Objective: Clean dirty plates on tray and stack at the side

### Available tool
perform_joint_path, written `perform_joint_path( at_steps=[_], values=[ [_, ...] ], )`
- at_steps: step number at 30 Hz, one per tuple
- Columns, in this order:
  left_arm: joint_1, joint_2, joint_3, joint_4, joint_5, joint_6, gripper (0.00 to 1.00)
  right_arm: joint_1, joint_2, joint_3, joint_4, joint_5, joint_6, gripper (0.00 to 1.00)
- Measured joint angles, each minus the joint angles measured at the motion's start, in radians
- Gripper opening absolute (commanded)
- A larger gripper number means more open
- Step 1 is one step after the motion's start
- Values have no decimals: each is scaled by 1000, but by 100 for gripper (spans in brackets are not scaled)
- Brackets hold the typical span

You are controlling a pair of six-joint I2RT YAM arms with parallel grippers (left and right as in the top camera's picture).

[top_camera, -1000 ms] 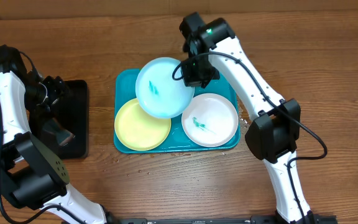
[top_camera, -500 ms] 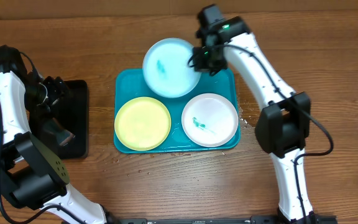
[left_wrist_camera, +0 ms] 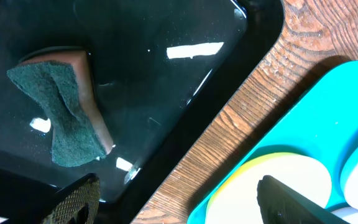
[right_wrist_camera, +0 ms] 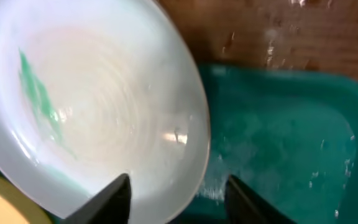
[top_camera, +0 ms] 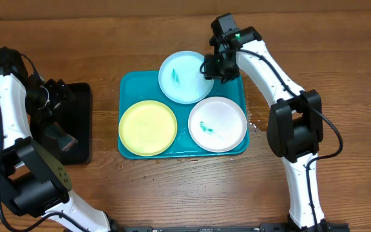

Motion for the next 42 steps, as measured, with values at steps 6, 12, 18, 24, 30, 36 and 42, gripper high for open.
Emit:
perform_joint_path(
  at_steps=[6, 12, 18, 24, 30, 36, 42],
  values=[
    [0, 0, 0, 0, 0, 0, 78, 8, -5, 129, -183, -3, 0, 61],
    [0, 0, 0, -5, -53, -11, 79, 70, -49, 164, -348, -50, 2, 61],
    [0, 0, 0, -6, -85, -23, 79, 242, -53, 54, -260, -58, 24, 81],
    [0, 0, 0, -14, -91, -31, 80, 380, -53, -66, -186, -15, 195, 79],
    [0, 0, 0, -14, -94, -34, 81, 409, -53, -110, -167, 40, 378, 68],
    [0, 0, 0, -14, -95, -34, 78, 460, -53, -151, -85, 66, 469, 60],
    [0, 0, 0, -15, -97, -34, 78, 505, -56, -257, -43, 89, 563, 55]
  ],
)
